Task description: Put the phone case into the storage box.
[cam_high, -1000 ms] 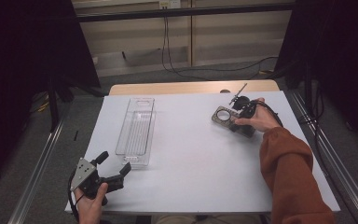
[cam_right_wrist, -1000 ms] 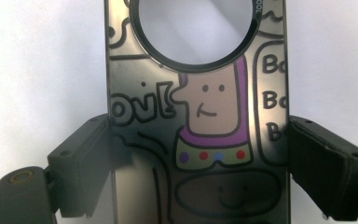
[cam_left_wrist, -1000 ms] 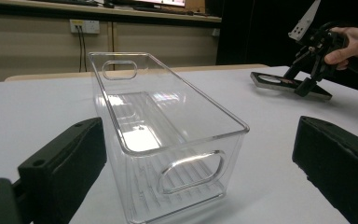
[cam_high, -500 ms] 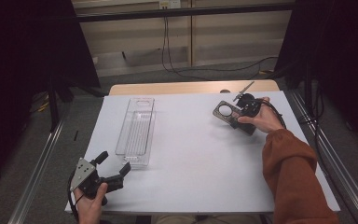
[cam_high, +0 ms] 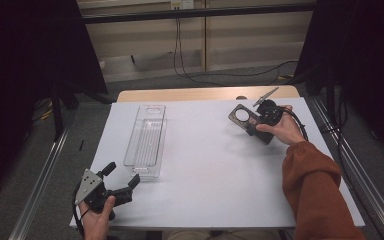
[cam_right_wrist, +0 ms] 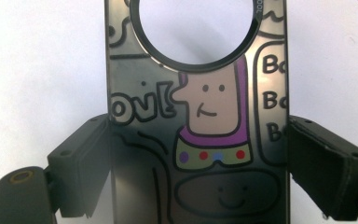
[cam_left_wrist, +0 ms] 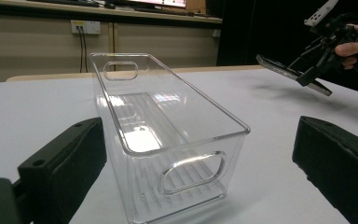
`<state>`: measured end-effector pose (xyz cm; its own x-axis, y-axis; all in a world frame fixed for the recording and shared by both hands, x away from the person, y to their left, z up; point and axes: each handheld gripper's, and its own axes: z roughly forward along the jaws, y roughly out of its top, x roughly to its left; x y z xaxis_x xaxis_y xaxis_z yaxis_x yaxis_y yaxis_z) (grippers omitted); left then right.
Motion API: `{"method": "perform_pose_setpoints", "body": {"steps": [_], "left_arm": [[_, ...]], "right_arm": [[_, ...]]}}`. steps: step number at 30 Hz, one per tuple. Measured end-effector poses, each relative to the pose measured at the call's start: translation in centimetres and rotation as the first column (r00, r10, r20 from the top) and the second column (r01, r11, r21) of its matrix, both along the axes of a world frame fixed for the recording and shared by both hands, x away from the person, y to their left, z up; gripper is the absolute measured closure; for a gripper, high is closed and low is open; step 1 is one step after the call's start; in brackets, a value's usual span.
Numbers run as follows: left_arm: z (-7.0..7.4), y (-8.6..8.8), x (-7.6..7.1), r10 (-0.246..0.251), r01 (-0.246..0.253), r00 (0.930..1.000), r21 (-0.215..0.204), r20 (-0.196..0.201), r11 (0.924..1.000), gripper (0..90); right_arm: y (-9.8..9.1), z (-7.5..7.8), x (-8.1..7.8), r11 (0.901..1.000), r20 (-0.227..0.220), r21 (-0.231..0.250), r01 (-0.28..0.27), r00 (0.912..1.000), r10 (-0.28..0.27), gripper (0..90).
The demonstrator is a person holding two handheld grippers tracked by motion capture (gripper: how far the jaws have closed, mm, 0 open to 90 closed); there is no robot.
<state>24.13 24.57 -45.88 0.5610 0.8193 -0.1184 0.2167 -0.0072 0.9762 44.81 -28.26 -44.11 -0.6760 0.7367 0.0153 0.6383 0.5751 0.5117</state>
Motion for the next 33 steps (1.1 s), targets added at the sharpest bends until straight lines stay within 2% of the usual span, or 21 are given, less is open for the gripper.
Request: {"method": "perform_pose_setpoints", "body": {"steps": [6, 8, 9, 14, 19, 21, 23, 25, 27, 29, 31, 32, 33], "left_arm": [[0.0, 0.0, 0.0, -0.002, 0.002, 1.0000, 0.006, 0.001, 1.0000, 2.9], [0.0, 0.0, 0.0, 0.003, -0.003, 1.0000, 0.004, 0.001, 1.0000, 3.0], [0.0, 0.0, 0.0, 0.000, 0.000, 1.0000, 0.000, 0.000, 1.0000, 3.0], [0.0, 0.0, 0.0, -0.001, 0.001, 1.0000, 0.004, 0.001, 1.0000, 2.9], [0.0, 0.0, 0.0, 0.002, -0.002, 1.0000, 0.008, 0.001, 1.0000, 3.0], [0.0, 0.0, 0.0, 0.001, -0.001, 1.0000, 0.008, 0.001, 1.0000, 3.0], [0.0, 0.0, 0.0, 0.001, -0.001, 1.0000, 0.000, 0.000, 1.0000, 2.9], [0.0, 0.0, 0.0, 0.003, -0.003, 1.0000, 0.005, 0.002, 1.0000, 3.0], [0.0, 0.0, 0.0, 0.004, -0.004, 1.0000, 0.002, 0.002, 1.0000, 2.9], [0.0, 0.0, 0.0, 0.004, -0.004, 1.0000, 0.001, 0.001, 1.0000, 3.0], [0.0, 0.0, 0.0, 0.004, -0.004, 1.0000, 0.006, 0.002, 1.0000, 2.9], [0.0, 0.1, 0.0, 0.003, -0.003, 1.0000, 0.012, 0.002, 0.9999, 3.0], [0.0, 0.0, 0.0, 0.006, -0.006, 1.0000, 0.006, 0.002, 1.0000, 3.0]], "right_arm": [[-0.7, 0.2, -0.3, 0.9993, 0.046, 0.032, 0.019, 0.9987, -0.021, 12.2], [-0.8, 0.2, -0.4, 0.9990, 0.049, 0.039, 0.023, 0.9985, -0.025, 12.2], [-0.9, 0.2, -0.4, 0.9981, 0.071, 0.059, 0.016, 0.9973, -0.021, 12.2], [-0.9, 0.2, -0.7, 0.9978, 0.088, 0.058, 0.032, 0.9954, -0.037, 12.2], [-1.2, -0.2, -1.0, 0.9919, 0.129, 0.116, 0.053, 0.9894, -0.068, 12.2], [-1.2, -0.3, -1.0, 0.9924, 0.136, 0.114, 0.045, 0.9889, -0.061, 12.2], [-1.3, -0.4, -1.1, 0.9904, 0.149, 0.129, 0.050, 0.9864, -0.070, 12.2], [-1.4, -0.4, -1.4, 0.9835, 0.167, 0.170, 0.062, 0.9817, -0.091, 12.2], [-1.5, -0.4, -1.5, 0.9817, 0.176, 0.178, 0.069, 0.9793, -0.101, 12.2], [-1.8, -0.6, -1.7, 0.9741, 0.189, 0.217, 0.063, 0.9764, -0.105, 12.1], [-1.8, -0.6, -1.9, 0.9714, 0.193, 0.226, 0.073, 0.9740, -0.118, 12.2], [-1.9, -0.6, -1.9, 0.9695, 0.203, 0.239, 0.055, 0.9735, -0.105, 12.2], [-1.9, -0.6, -2.1, 0.9692, 0.208, 0.236, 0.070, 0.9707, -0.121, 12.1]]}}
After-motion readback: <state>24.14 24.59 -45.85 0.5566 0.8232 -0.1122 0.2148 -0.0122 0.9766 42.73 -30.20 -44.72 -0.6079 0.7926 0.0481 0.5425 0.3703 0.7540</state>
